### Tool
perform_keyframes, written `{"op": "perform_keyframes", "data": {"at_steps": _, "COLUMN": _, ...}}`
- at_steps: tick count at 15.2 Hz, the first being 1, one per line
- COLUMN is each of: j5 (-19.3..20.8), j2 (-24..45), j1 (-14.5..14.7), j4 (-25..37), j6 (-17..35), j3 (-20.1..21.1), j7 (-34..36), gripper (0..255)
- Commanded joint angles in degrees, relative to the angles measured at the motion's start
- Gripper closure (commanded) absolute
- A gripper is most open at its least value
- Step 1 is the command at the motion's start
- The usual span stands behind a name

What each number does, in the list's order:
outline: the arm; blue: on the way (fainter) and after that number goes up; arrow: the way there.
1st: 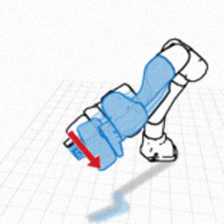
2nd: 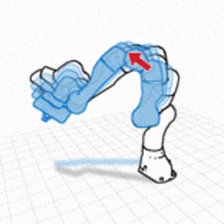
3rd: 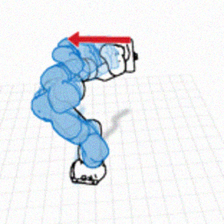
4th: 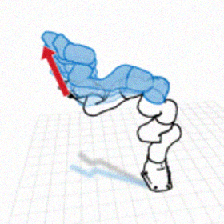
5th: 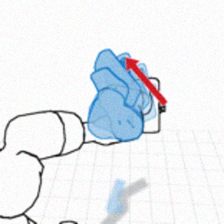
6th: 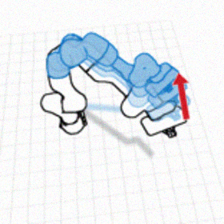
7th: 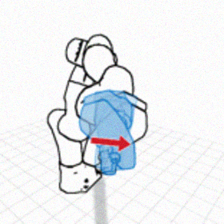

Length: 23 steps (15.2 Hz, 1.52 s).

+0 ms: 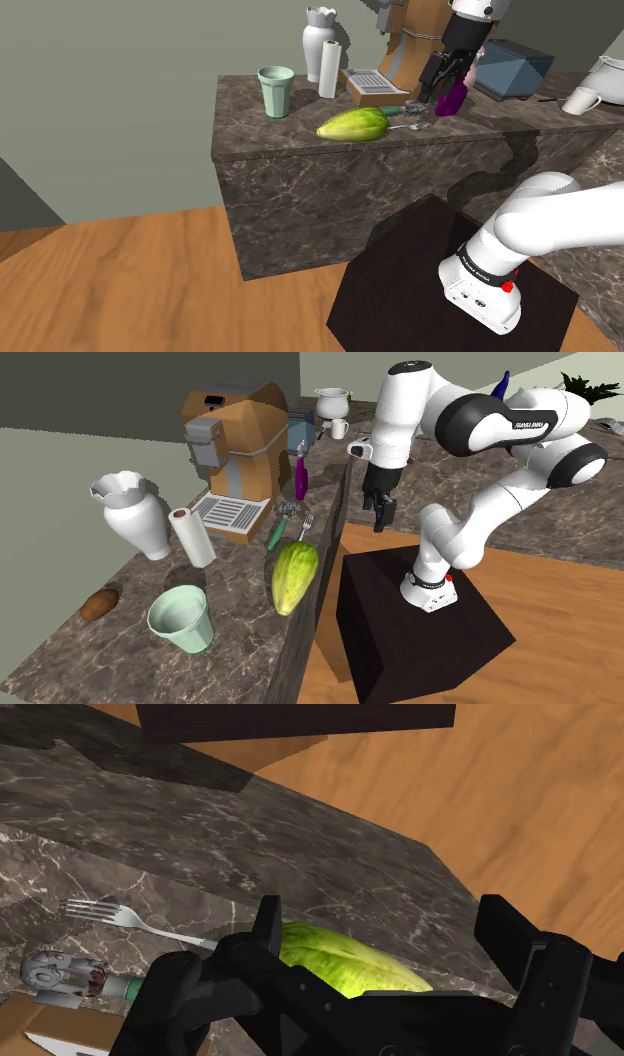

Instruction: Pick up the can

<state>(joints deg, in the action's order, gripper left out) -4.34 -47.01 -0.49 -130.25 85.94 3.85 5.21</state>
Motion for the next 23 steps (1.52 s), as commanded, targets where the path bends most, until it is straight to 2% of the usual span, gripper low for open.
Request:
{"op": "perform_keyframes", "data": {"at_steps": 1, "j5": 0.0, "j2": 0.0, "j1": 0.0, "j4": 0.0, "j6": 0.0, "j3": 0.0, "j7": 0.0, "gripper": 0}}
{"op": "perform_keyframes", "data": {"at_steps": 7, "j5": 6.7, "j2": 3.3, "j1": 1.9, "j4": -2.8, "j6": 4.3, "j3": -8.9, "j7": -18.1, "gripper": 0}}
{"op": "perform_keyframes", "data": {"at_steps": 14, "j5": 13.0, "j2": 12.4, "j1": 4.2, "j4": -1.3, "j6": 10.8, "j3": -18.6, "j7": -38.6, "gripper": 0}}
{"op": "perform_keyframes", "data": {"at_steps": 19, "j5": 15.1, "j2": 21.6, "j1": 6.4, "j4": 2.6, "j6": 15.8, "j3": -24.9, "j7": -53.0, "gripper": 0}}
{"op": "perform_keyframes", "data": {"at_steps": 23, "j5": 14.7, "j2": 30.3, "j1": 8.2, "j4": 7.2, "j6": 19.6, "j3": -29.3, "j7": -64.7, "gripper": 0}}
